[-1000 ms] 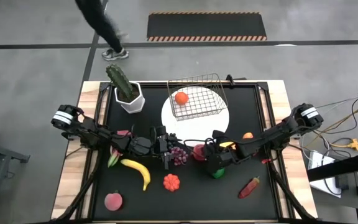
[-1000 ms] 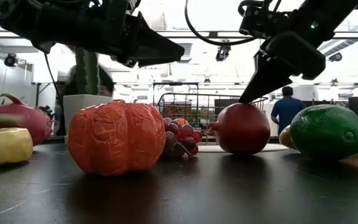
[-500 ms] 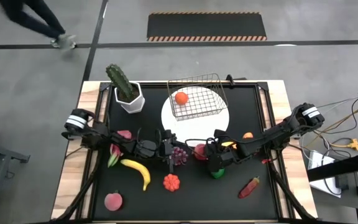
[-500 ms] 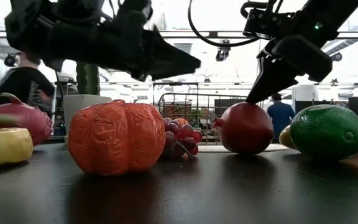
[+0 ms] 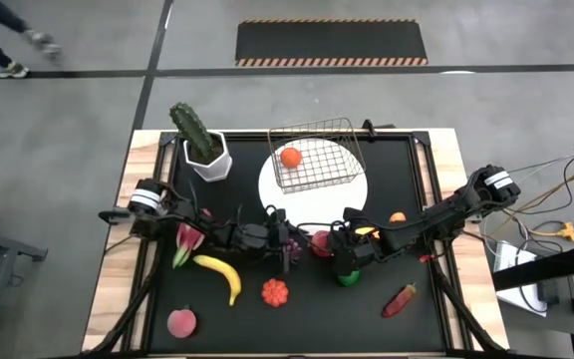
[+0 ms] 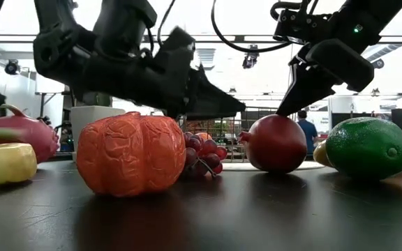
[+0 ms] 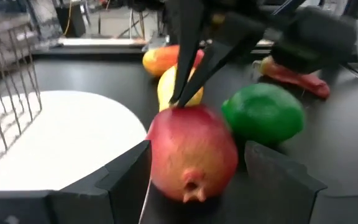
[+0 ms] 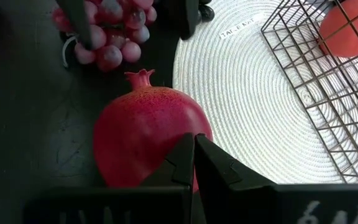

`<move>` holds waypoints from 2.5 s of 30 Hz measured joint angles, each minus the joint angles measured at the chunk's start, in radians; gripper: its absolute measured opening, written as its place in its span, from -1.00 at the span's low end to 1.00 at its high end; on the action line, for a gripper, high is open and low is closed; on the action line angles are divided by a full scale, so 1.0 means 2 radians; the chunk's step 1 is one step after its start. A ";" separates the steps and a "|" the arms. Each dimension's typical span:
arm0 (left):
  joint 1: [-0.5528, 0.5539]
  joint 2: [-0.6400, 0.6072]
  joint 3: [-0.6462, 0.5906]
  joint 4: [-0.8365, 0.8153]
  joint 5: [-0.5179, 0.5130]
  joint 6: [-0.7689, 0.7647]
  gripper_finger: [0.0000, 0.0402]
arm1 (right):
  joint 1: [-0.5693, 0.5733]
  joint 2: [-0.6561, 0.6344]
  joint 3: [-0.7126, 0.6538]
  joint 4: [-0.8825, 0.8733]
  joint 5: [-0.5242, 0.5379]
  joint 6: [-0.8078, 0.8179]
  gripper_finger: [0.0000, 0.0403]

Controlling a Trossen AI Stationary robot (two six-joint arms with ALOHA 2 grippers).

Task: Build produce basket
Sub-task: Put the red pomegranate into the wire basket

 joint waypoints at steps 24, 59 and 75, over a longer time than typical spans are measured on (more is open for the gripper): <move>0.014 0.057 0.030 -0.002 0.029 -0.034 -0.39 | 0.000 0.001 0.000 0.002 0.002 0.003 -0.96; 0.013 -0.180 0.052 -0.320 0.083 -0.037 -1.00 | 0.030 -0.198 -0.017 -0.004 0.064 -0.014 -0.96; 0.042 -0.199 0.398 -0.897 0.045 0.056 -1.00 | 0.034 -0.244 -0.084 0.089 0.069 -0.076 -0.96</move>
